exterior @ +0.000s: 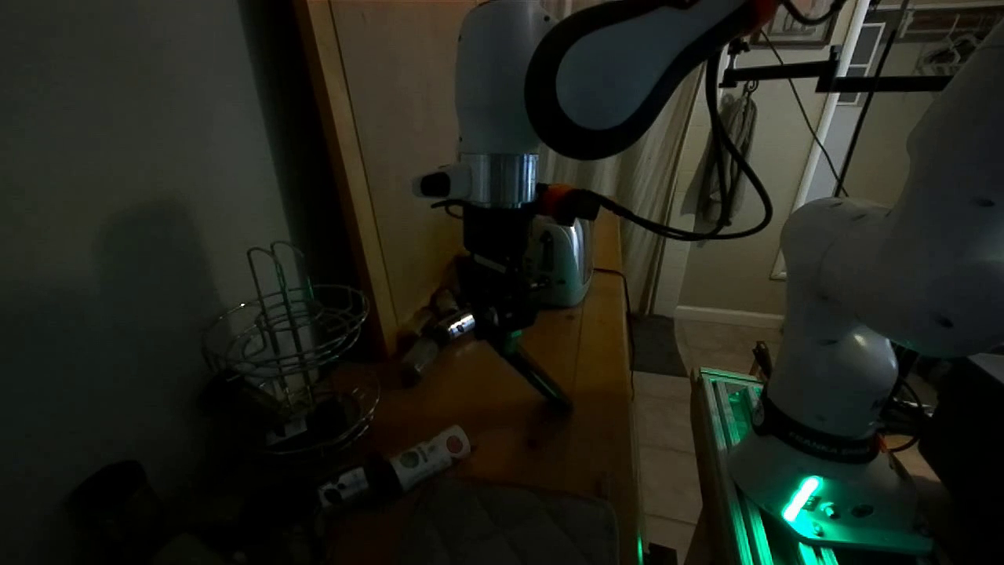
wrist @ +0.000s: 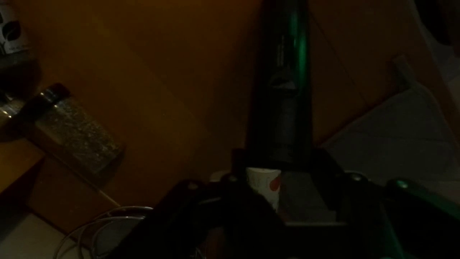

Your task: Move the remote control to the right then flip it over.

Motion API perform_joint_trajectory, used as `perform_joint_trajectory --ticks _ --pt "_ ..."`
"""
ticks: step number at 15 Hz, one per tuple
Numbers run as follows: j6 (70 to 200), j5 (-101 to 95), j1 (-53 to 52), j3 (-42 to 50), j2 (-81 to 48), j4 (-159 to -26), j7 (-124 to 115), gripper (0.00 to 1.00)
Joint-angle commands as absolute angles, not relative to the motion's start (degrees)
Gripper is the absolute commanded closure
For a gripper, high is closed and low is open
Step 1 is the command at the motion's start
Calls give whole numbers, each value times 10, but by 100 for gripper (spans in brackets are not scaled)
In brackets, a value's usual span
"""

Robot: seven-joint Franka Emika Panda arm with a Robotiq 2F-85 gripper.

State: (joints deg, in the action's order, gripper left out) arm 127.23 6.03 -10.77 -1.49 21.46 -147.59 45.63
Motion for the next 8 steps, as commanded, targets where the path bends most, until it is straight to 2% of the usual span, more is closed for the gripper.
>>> perform_joint_trajectory --ticks 1,8 --pt "1256 61 -121 -17 239 -1473 453 76" --pt "1256 80 -155 -10 269 -1470 475 76"
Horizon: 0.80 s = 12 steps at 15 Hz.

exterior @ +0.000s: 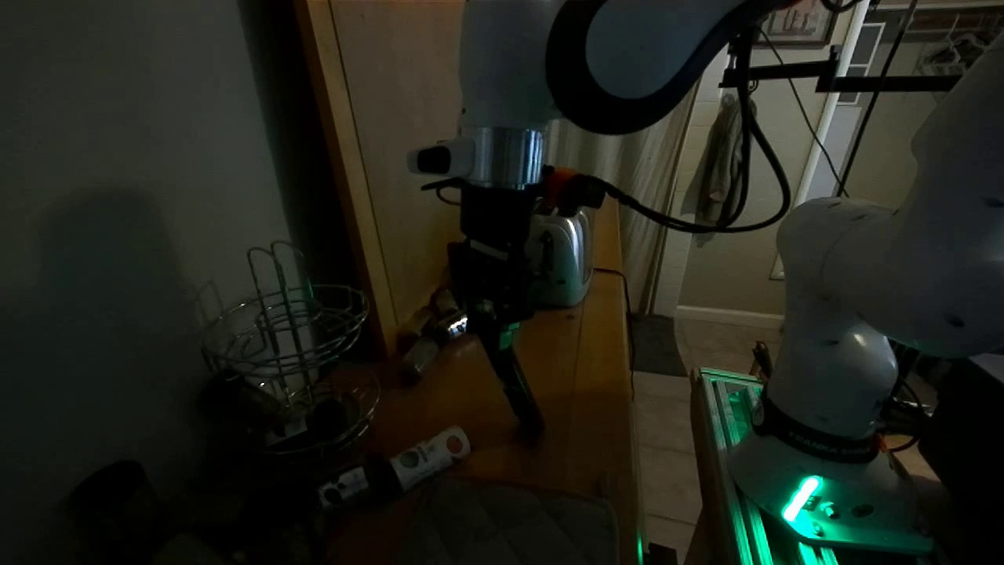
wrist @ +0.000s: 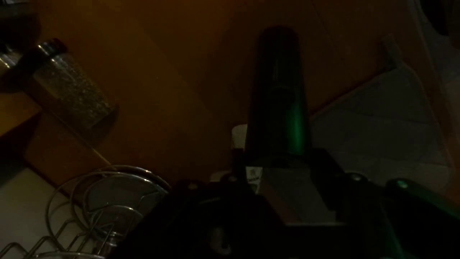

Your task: Move the remote control to the right then flip it over.

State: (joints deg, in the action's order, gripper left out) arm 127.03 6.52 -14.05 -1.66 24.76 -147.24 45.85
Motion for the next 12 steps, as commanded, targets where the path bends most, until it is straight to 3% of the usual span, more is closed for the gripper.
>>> perform_joint_trajectory --ticks 1,12 --pt "1257 80 -158 -9 271 -1470 476 76" --pt "1290 185 -212 14 268 -1477 613 76"
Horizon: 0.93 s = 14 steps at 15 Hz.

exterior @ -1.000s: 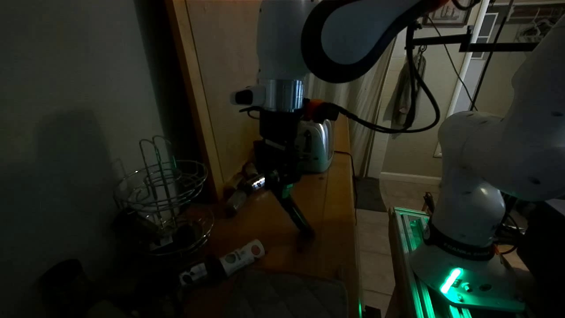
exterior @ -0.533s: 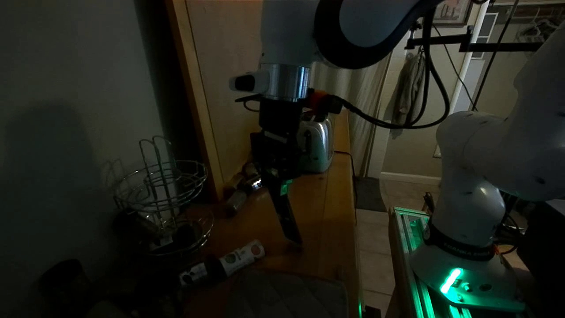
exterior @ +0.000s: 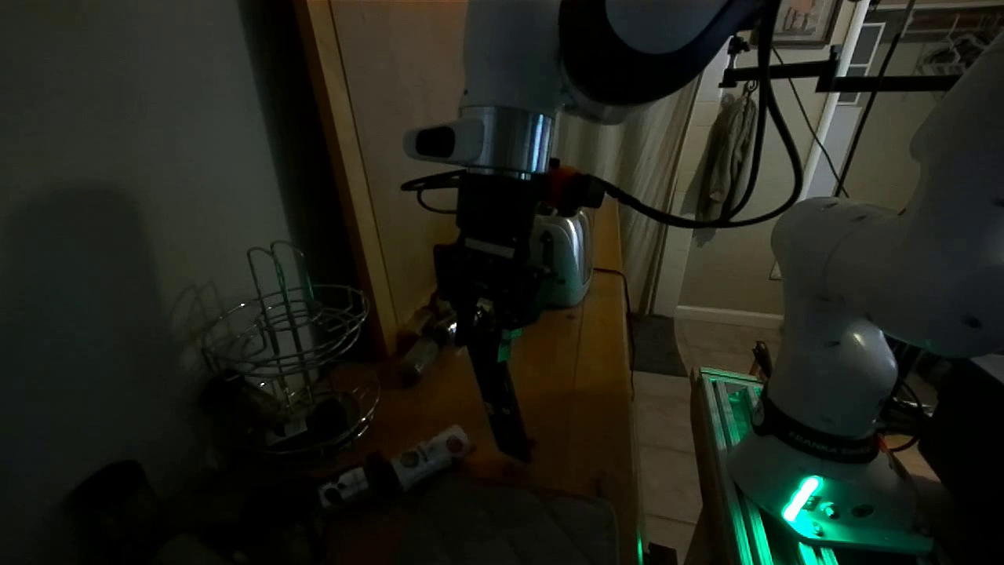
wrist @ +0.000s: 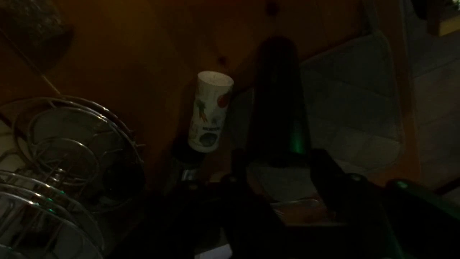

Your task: Move the remote control to the right then flip it over.

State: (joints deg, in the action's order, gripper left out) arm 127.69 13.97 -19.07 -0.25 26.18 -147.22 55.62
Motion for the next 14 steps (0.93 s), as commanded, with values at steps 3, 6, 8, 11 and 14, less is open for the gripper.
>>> perform_joint_trajectory --ticks 3,6,8,11,14 --pt "1295 232 -226 16 264 -1476 667 76" --pt "1300 272 -238 12 260 -1475 717 76" --pt "1320 295 -244 9 252 -1478 750 76" --pt "1359 324 -251 6 240 -1488 797 76" --pt "1367 336 -250 3 231 -1493 831 76"
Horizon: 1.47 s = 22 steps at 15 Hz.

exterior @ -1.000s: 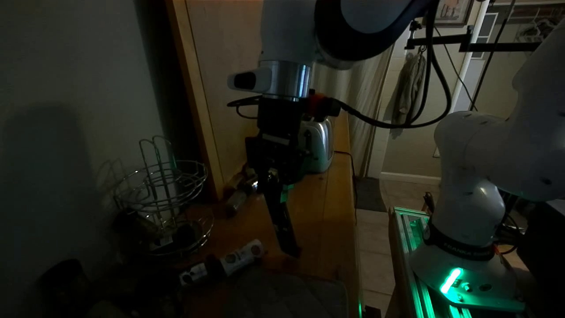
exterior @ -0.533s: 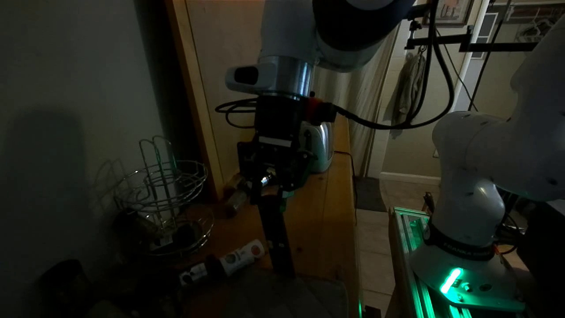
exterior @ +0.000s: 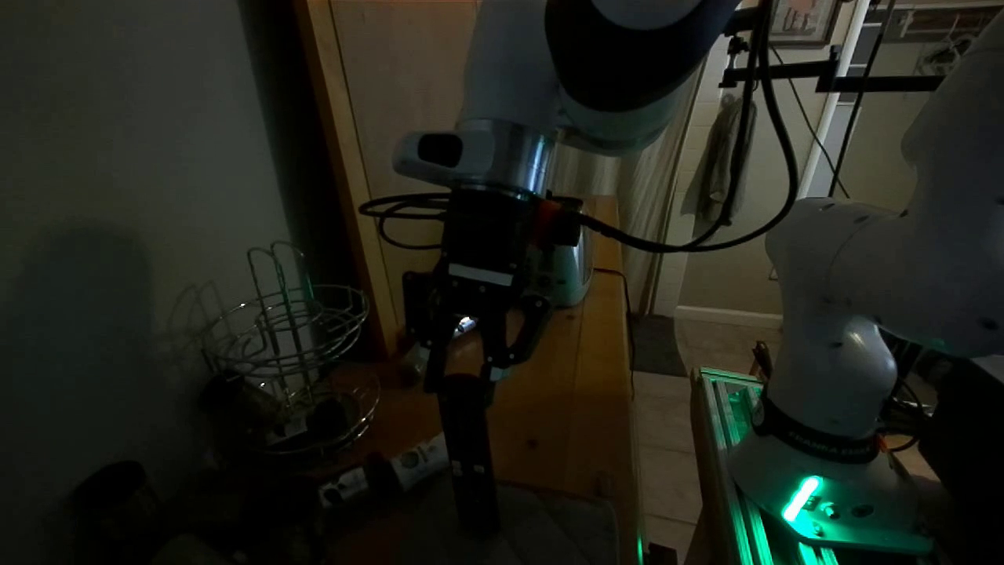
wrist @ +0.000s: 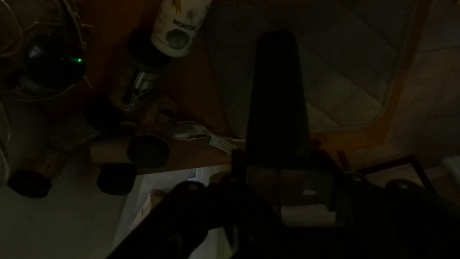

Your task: Move the remote control to the right then flip it over.

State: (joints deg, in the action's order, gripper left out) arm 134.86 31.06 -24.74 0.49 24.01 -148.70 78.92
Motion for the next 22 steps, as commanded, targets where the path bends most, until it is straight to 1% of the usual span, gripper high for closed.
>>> perform_joint_trajectory --ticks 1,8,14,22 --pt "1363 333 -245 1 229 -1493 834 76" --pt "1353 281 -217 -15 242 -1499 808 76" --pt "1325 171 -183 -41 244 -1498 743 76" --pt "1300 67 -159 -51 227 -1491 669 76"
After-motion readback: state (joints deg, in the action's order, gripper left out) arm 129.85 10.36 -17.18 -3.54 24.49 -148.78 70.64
